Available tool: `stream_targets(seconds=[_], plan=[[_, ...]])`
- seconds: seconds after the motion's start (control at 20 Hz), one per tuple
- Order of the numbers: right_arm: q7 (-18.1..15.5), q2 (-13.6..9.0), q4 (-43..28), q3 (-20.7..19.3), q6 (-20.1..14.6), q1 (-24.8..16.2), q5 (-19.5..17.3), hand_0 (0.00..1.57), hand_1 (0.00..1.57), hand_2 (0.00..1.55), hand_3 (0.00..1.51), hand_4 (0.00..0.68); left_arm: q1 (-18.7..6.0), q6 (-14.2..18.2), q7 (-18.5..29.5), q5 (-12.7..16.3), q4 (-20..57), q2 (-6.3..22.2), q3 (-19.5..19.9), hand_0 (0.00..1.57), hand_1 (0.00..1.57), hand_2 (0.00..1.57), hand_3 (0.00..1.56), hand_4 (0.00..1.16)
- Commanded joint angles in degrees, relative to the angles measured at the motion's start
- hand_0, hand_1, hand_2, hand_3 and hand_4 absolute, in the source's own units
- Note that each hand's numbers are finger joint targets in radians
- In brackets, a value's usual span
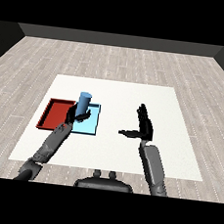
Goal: Pick the blue can and put it in the blue box
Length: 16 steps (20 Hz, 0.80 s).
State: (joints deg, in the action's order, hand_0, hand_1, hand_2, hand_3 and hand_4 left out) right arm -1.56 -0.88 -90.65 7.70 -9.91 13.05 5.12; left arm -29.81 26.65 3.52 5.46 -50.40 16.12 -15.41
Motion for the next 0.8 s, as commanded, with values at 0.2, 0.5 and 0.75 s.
stream_targets(seconds=[0.2,0.5,0.75], plan=[[-2.0,0.2,2.0,-2.0,-0.2,-2.3,1.0,0.0,0.0,0.0,0.0,0.0,-9.2,4.1,-14.5,-11.9,21.6,2.8,-5.2,0.5,0.5,0.44,0.4,0.92],[-0.4,-2.2,6.6,-7.2,1.8,2.3,4.5,0.0,0.0,0.0,0.0,0.0,-18.4,-0.3,-19.6,-13.7,37.1,-3.6,-4.9,1.19,1.19,1.05,0.38,0.84],[-2.2,-2.0,10.9,-8.4,1.6,2.8,4.3,0.0,0.0,0.0,0.0,0.0,-20.6,-6.1,-25.1,-17.1,44.8,-7.3,-8.0,1.21,1.21,1.06,0.0,0.83]])
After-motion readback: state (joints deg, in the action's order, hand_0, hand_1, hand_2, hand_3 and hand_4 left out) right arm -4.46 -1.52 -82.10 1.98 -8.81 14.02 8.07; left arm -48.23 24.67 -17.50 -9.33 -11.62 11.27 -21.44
